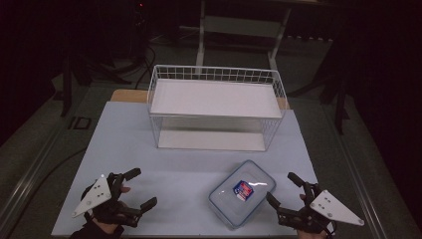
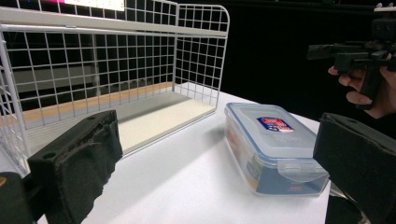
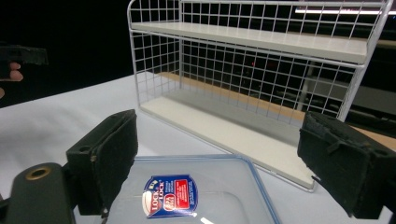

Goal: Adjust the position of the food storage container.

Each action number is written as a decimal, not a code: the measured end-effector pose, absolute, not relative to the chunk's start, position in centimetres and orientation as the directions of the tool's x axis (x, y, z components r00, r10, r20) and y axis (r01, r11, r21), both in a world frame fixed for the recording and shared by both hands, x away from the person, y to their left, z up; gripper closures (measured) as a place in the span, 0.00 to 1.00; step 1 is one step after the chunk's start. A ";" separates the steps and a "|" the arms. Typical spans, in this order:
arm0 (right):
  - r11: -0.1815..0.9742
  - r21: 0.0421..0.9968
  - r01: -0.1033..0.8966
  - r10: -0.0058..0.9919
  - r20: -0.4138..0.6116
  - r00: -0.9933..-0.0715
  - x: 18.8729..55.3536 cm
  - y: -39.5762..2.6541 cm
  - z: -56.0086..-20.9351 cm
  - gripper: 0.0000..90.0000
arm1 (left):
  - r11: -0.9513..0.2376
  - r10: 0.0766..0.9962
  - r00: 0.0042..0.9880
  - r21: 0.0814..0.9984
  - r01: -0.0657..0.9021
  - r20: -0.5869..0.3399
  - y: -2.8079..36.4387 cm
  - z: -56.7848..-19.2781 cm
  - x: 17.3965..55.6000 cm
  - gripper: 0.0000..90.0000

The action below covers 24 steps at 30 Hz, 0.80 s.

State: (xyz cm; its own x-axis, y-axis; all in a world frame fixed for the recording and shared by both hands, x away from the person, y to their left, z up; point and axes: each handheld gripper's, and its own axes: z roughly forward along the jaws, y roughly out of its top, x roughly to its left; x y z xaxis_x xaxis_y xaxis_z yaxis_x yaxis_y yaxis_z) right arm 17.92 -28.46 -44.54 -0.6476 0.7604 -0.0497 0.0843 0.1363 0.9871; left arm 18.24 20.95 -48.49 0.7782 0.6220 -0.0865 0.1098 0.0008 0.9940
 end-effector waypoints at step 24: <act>0.320 0.903 0.287 0.632 0.021 -0.774 16.9 -26.4 -46.1 0.67 | -0.011 0.617 0.783 0.994 0.105 -0.076 20.6 -48.5 18.3 0.01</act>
